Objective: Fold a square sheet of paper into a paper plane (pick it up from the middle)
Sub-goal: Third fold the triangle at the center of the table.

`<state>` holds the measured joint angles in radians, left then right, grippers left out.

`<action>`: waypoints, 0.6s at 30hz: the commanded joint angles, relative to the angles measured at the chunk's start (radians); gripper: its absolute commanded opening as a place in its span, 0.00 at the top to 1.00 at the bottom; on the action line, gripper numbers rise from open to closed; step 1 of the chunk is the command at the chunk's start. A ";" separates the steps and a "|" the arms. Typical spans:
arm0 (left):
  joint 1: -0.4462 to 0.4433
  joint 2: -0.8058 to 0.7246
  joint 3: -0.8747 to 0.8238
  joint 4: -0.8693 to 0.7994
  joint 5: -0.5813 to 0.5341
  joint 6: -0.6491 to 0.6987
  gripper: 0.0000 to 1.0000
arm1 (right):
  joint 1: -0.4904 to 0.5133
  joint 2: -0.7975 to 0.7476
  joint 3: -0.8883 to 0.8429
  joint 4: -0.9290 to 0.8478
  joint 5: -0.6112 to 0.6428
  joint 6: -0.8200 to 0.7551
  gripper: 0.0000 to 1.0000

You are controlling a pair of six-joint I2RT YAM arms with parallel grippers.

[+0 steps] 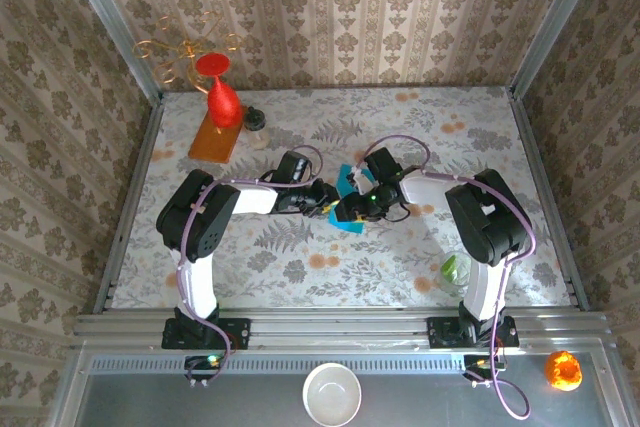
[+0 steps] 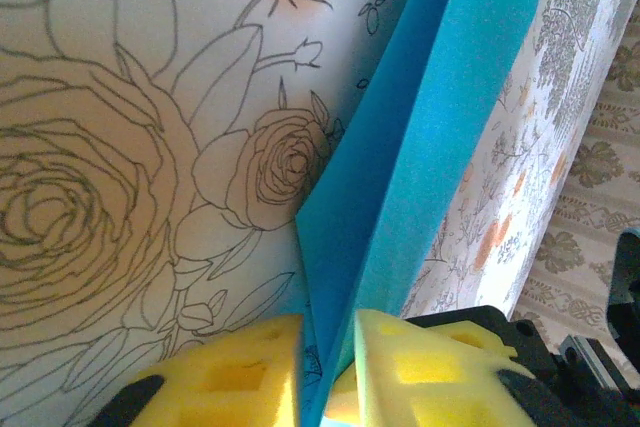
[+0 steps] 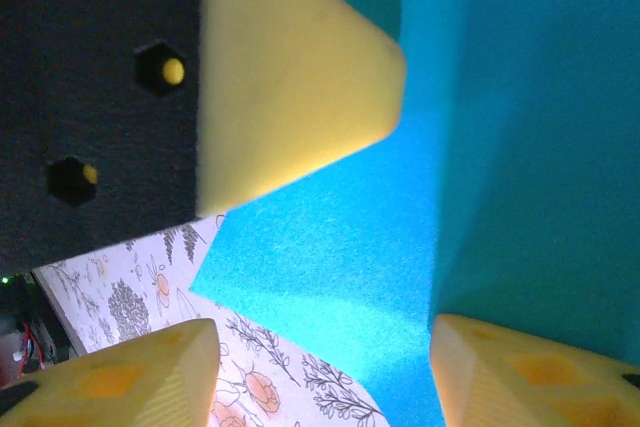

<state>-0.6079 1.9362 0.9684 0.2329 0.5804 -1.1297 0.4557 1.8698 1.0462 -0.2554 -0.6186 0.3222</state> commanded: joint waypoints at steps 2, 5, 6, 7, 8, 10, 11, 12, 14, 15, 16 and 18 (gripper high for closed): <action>0.005 0.011 -0.014 -0.006 0.018 0.023 0.85 | -0.018 -0.036 -0.027 -0.006 -0.009 0.049 0.44; 0.007 0.003 -0.011 -0.007 0.018 0.028 0.92 | -0.023 -0.089 -0.042 0.023 0.008 0.064 0.45; 0.008 0.000 -0.011 -0.011 0.016 0.029 0.93 | -0.022 -0.109 -0.048 0.031 0.028 0.068 0.45; 0.010 -0.007 -0.012 -0.011 0.013 0.028 0.95 | -0.023 -0.132 -0.054 0.040 0.052 0.069 0.44; 0.011 -0.014 -0.014 -0.013 0.009 0.028 0.96 | -0.023 -0.152 -0.061 0.048 0.073 0.066 0.43; 0.016 -0.033 -0.019 -0.017 -0.001 0.028 0.97 | -0.022 -0.189 -0.079 0.066 0.121 0.055 0.41; 0.019 -0.040 -0.022 -0.020 -0.004 0.028 0.97 | -0.020 -0.200 -0.083 0.073 0.137 0.048 0.40; 0.023 -0.051 -0.026 -0.022 -0.008 0.025 0.97 | -0.016 -0.214 -0.090 0.082 0.156 0.037 0.39; 0.031 -0.071 -0.039 -0.020 -0.017 0.013 0.98 | 0.005 -0.238 -0.099 0.095 0.216 0.006 0.37; 0.035 -0.083 -0.047 -0.018 -0.023 0.005 0.98 | 0.026 -0.253 -0.106 0.106 0.266 -0.018 0.37; 0.038 -0.092 -0.054 -0.014 -0.026 -0.002 0.98 | 0.046 -0.264 -0.114 0.123 0.304 -0.044 0.37; 0.046 -0.115 -0.068 -0.011 -0.034 -0.016 0.98 | 0.092 -0.280 -0.129 0.158 0.377 -0.092 0.35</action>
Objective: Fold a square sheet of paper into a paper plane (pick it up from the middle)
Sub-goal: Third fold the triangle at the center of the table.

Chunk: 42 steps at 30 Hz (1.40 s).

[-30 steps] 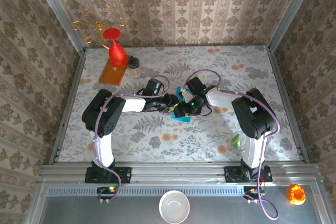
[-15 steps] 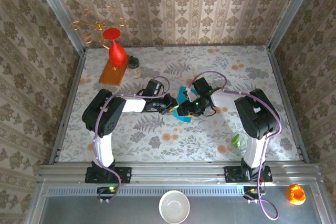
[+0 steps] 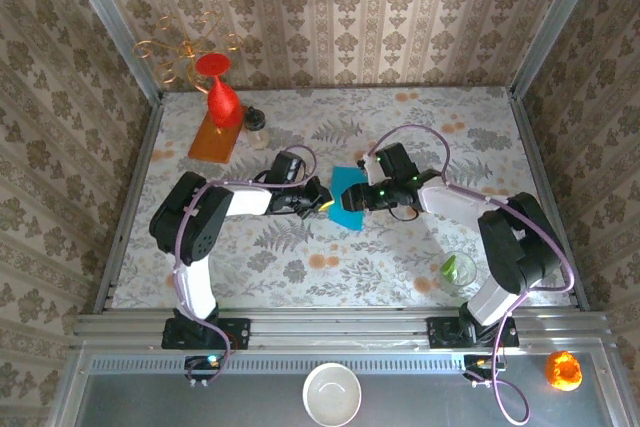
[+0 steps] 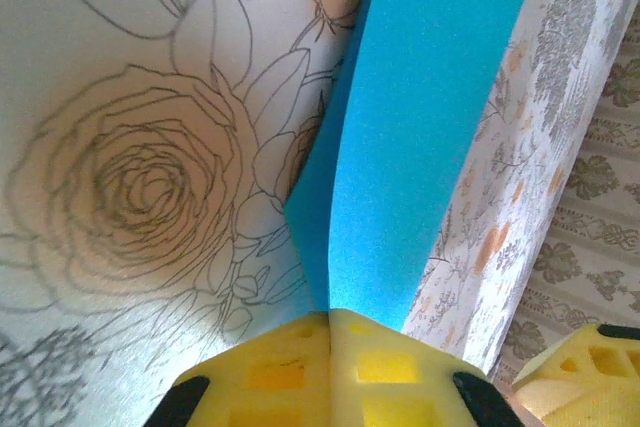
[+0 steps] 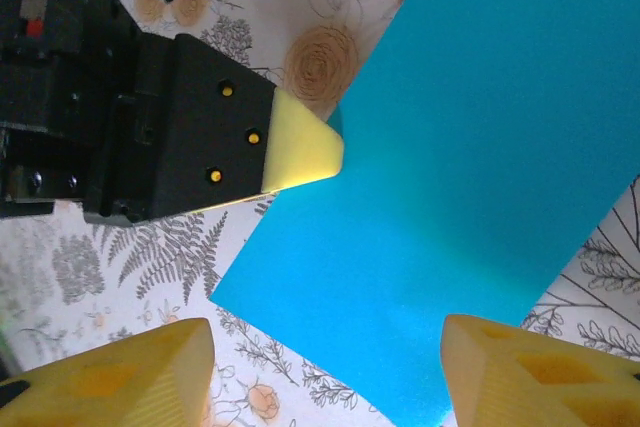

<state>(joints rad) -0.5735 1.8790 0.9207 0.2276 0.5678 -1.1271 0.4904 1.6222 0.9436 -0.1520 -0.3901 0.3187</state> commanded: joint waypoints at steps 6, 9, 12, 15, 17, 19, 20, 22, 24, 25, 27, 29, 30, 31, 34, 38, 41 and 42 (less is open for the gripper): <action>0.032 -0.107 -0.061 -0.015 -0.057 -0.051 0.98 | 0.131 -0.054 -0.097 0.223 0.209 -0.208 0.32; 0.038 -0.116 -0.075 -0.005 -0.062 -0.071 0.98 | 0.154 -0.047 -0.114 0.279 0.193 -0.274 0.32; 0.040 -0.118 -0.083 0.008 -0.065 -0.080 0.98 | 0.190 -0.022 -0.127 0.311 0.190 -0.372 0.31; 0.040 -0.115 -0.085 0.011 -0.059 -0.084 0.98 | 0.215 0.010 -0.131 0.336 0.193 -0.443 0.31; 0.040 -0.115 -0.083 0.011 -0.058 -0.087 0.98 | 0.226 0.030 -0.125 0.339 0.195 -0.481 0.31; 0.040 -0.118 -0.082 0.009 -0.058 -0.090 0.98 | 0.236 0.046 -0.121 0.344 0.195 -0.522 0.32; 0.040 -0.119 -0.082 0.006 -0.060 -0.089 0.98 | 0.239 0.055 -0.123 0.353 0.199 -0.536 0.32; 0.040 -0.119 -0.080 0.003 -0.059 -0.089 0.98 | 0.246 0.073 -0.123 0.360 0.214 -0.559 0.33; 0.040 -0.119 -0.079 0.001 -0.059 -0.089 0.98 | 0.247 0.093 -0.121 0.372 0.250 -0.573 0.34; 0.040 -0.121 -0.079 0.002 -0.058 -0.091 0.98 | 0.246 0.100 -0.123 0.379 0.268 -0.581 0.36; 0.040 -0.121 -0.080 0.003 -0.057 -0.092 0.98 | 0.249 0.108 -0.130 0.403 0.311 -0.589 0.41; 0.041 -0.121 -0.080 0.000 -0.057 -0.091 0.98 | 0.247 0.099 -0.147 0.438 0.354 -0.580 0.45; 0.041 -0.121 -0.080 0.000 -0.056 -0.091 0.98 | 0.247 0.085 -0.159 0.456 0.356 -0.577 0.46; 0.041 -0.121 -0.080 0.000 -0.057 -0.091 0.98 | 0.247 0.075 -0.170 0.475 0.361 -0.572 0.47; 0.041 -0.118 -0.079 0.000 -0.056 -0.091 0.98 | 0.247 0.049 -0.201 0.519 0.374 -0.567 0.51; 0.041 -0.115 -0.079 0.002 -0.054 -0.091 0.98 | 0.247 0.034 -0.212 0.518 0.363 -0.567 0.55; 0.041 -0.113 -0.077 0.001 -0.052 -0.091 0.98 | 0.247 0.040 -0.211 0.520 0.355 -0.563 0.61; 0.041 -0.113 -0.077 0.001 -0.052 -0.091 0.98 | 0.247 0.043 -0.209 0.522 0.354 -0.560 0.62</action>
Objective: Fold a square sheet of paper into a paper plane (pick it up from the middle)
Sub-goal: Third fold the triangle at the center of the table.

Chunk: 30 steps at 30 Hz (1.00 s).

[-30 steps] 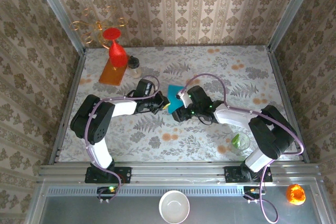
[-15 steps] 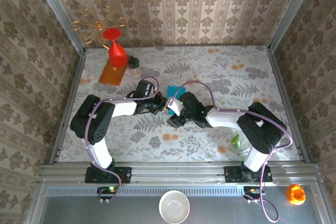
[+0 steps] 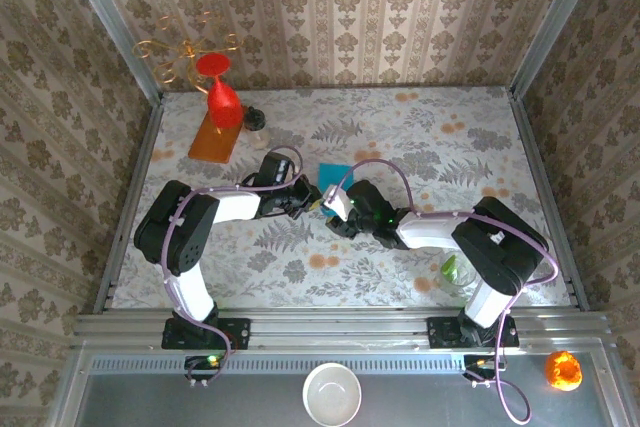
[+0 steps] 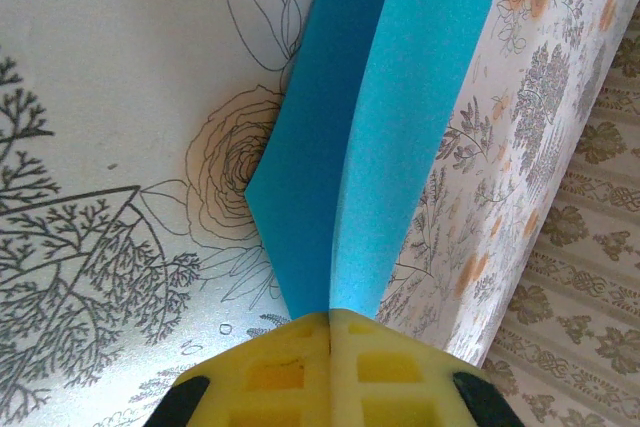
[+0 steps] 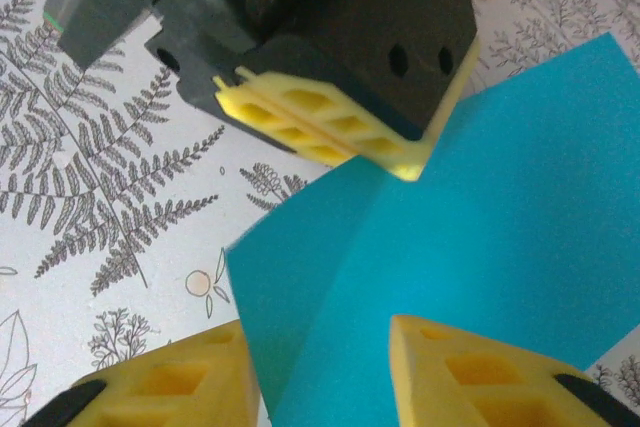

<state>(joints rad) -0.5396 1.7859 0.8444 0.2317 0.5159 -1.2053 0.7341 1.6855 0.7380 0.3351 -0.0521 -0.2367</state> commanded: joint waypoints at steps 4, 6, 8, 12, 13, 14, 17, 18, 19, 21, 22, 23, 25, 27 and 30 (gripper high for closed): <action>0.007 -0.022 -0.002 -0.002 0.001 -0.013 0.97 | 0.003 -0.008 0.005 0.047 0.007 0.008 0.63; 0.007 -0.022 -0.004 -0.003 0.004 -0.013 0.97 | 0.004 -0.001 0.013 0.048 0.002 0.013 0.66; 0.006 -0.022 -0.005 -0.002 0.003 -0.013 0.96 | 0.003 0.006 0.018 0.048 -0.009 0.018 0.67; 0.006 -0.028 -0.005 0.001 0.004 -0.016 0.95 | 0.004 0.019 0.029 0.045 -0.021 0.023 0.71; 0.006 -0.030 -0.006 0.001 0.003 -0.016 0.95 | 0.004 0.020 0.030 0.043 -0.027 0.025 0.73; 0.007 -0.034 -0.007 0.002 0.001 -0.016 0.94 | 0.003 0.021 0.032 0.042 -0.031 0.026 0.76; 0.014 -0.057 -0.016 -0.004 -0.012 -0.013 0.89 | -0.002 0.015 0.032 0.031 -0.061 0.033 0.89; 0.021 -0.071 -0.021 -0.013 -0.025 -0.008 0.86 | -0.003 0.012 0.032 0.021 -0.082 0.040 0.93; 0.028 -0.086 -0.027 -0.028 -0.037 0.001 0.82 | -0.006 0.006 0.032 0.011 -0.103 0.045 0.95; 0.050 -0.130 -0.039 -0.075 -0.073 0.036 0.74 | -0.012 -0.005 0.028 -0.008 -0.158 0.068 1.00; 0.058 -0.149 -0.039 -0.103 -0.088 0.055 0.72 | -0.014 -0.009 0.024 -0.012 -0.182 0.080 1.00; 0.063 -0.171 -0.035 -0.145 -0.106 0.081 0.70 | -0.015 -0.013 0.020 -0.017 -0.211 0.096 1.00; 0.063 -0.197 -0.008 -0.225 -0.132 0.131 0.68 | -0.015 -0.014 0.012 -0.018 -0.265 0.128 1.00; 0.052 -0.206 0.026 -0.275 -0.142 0.169 0.68 | -0.015 -0.015 0.001 -0.013 -0.306 0.165 1.00; 0.028 -0.166 0.075 -0.311 -0.138 0.205 0.69 | -0.016 -0.016 -0.012 -0.005 -0.351 0.208 1.00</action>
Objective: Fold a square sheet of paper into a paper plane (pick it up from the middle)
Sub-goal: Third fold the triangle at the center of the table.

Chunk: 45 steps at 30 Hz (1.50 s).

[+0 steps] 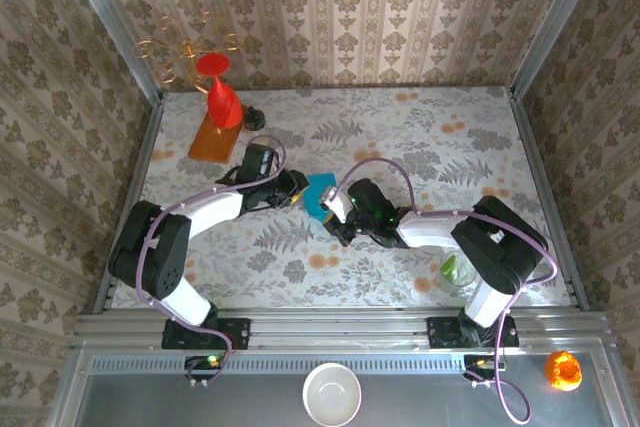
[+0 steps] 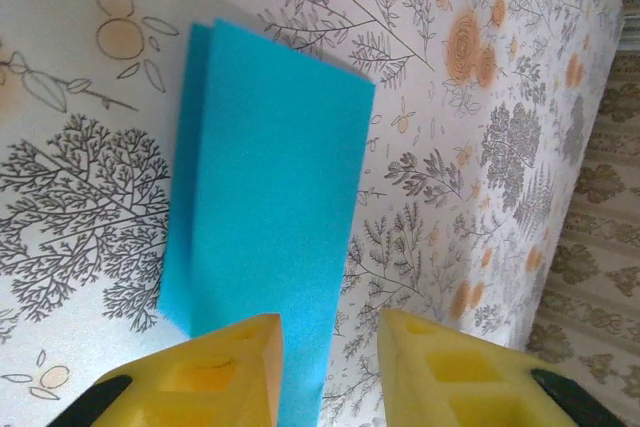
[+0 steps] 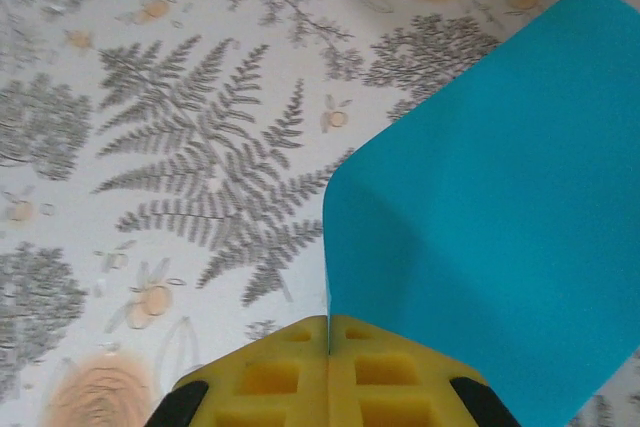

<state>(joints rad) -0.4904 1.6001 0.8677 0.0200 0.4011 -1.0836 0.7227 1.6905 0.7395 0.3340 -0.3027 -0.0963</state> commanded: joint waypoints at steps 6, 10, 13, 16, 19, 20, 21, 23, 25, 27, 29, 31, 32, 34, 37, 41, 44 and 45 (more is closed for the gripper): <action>-0.059 0.183 0.165 -0.133 0.017 0.135 0.78 | -0.015 -0.023 -0.032 -0.011 -0.185 0.135 1.00; -0.062 0.263 0.219 -0.168 0.009 0.162 0.82 | -0.044 -0.012 -0.032 -0.011 -0.243 0.199 1.00; -0.063 0.298 0.238 -0.183 -0.001 0.169 0.84 | -0.068 0.006 -0.031 0.000 -0.268 0.248 1.00; -0.064 0.326 0.246 -0.199 0.005 0.176 0.86 | -0.078 0.017 -0.025 -0.001 -0.264 0.276 1.00; -0.066 0.348 0.247 -0.215 0.008 0.185 0.87 | -0.082 0.027 -0.010 -0.017 -0.233 0.292 1.00; -0.066 0.354 0.247 -0.217 0.010 0.186 0.87 | -0.082 0.030 -0.002 -0.031 -0.211 0.296 1.00; -0.066 0.358 0.246 -0.218 0.011 0.188 0.87 | -0.084 0.035 0.005 -0.040 -0.194 0.301 1.00; -0.068 0.362 0.243 -0.219 0.013 0.189 0.88 | -0.086 0.043 0.017 -0.060 -0.151 0.314 1.00; -0.068 0.366 0.243 -0.217 0.015 0.192 0.88 | -0.086 0.053 0.025 -0.074 -0.113 0.322 1.00; -0.068 0.368 0.245 -0.219 0.016 0.195 0.88 | -0.086 0.060 0.029 -0.079 -0.081 0.325 1.00; -0.068 0.369 0.249 -0.224 0.018 0.200 0.89 | -0.088 0.061 0.030 -0.081 -0.056 0.324 1.00; -0.068 0.372 0.251 -0.224 0.021 0.203 0.89 | -0.088 0.061 0.034 -0.090 -0.043 0.318 1.00; -0.068 0.375 0.251 -0.224 0.022 0.203 0.89 | -0.088 0.061 0.036 -0.092 -0.040 0.315 1.00; -0.068 0.377 0.252 -0.222 0.027 0.203 0.90 | -0.088 0.060 0.041 -0.096 -0.037 0.310 1.00; -0.068 0.379 0.252 -0.220 0.030 0.204 0.90 | -0.088 0.066 0.053 -0.106 -0.030 0.306 1.00; -0.068 0.379 0.253 -0.221 0.030 0.205 0.90 | -0.088 0.073 0.066 -0.124 -0.017 0.302 1.00; -0.068 0.380 0.254 -0.222 0.031 0.205 0.90 | -0.087 0.077 0.072 -0.134 -0.022 0.297 1.00; -0.068 0.380 0.253 -0.221 0.031 0.203 0.90 | -0.088 0.078 0.073 -0.137 -0.023 0.297 1.00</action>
<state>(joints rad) -0.5549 1.9404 1.1160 -0.1425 0.4389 -0.9031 0.6392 1.7481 0.7868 0.2333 -0.3435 0.2123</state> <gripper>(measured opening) 0.099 0.065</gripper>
